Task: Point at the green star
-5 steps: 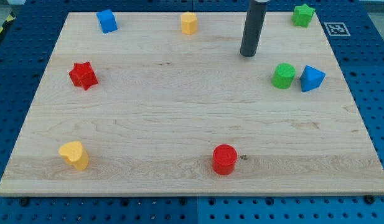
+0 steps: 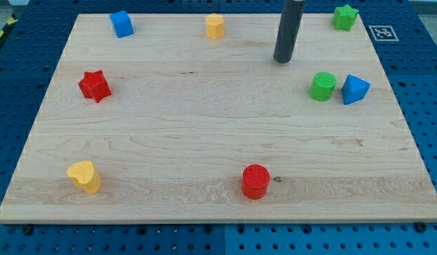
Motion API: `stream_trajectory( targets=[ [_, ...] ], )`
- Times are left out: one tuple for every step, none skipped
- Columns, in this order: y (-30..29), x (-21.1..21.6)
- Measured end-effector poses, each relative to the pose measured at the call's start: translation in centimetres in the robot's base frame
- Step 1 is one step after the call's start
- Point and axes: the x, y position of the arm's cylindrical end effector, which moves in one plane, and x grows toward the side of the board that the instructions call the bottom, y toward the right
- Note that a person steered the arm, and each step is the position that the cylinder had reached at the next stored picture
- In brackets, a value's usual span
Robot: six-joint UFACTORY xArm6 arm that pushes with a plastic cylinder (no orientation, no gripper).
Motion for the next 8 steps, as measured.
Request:
stream_trajectory(
  targets=[
    [0.2,-2.5],
    [4.6,-2.4],
    [9.6,-2.0],
    [10.4,-2.0],
    [10.5,-2.0],
    [10.5,-2.0],
    [11.5,-2.0],
    [13.0,-2.0]
  ],
)
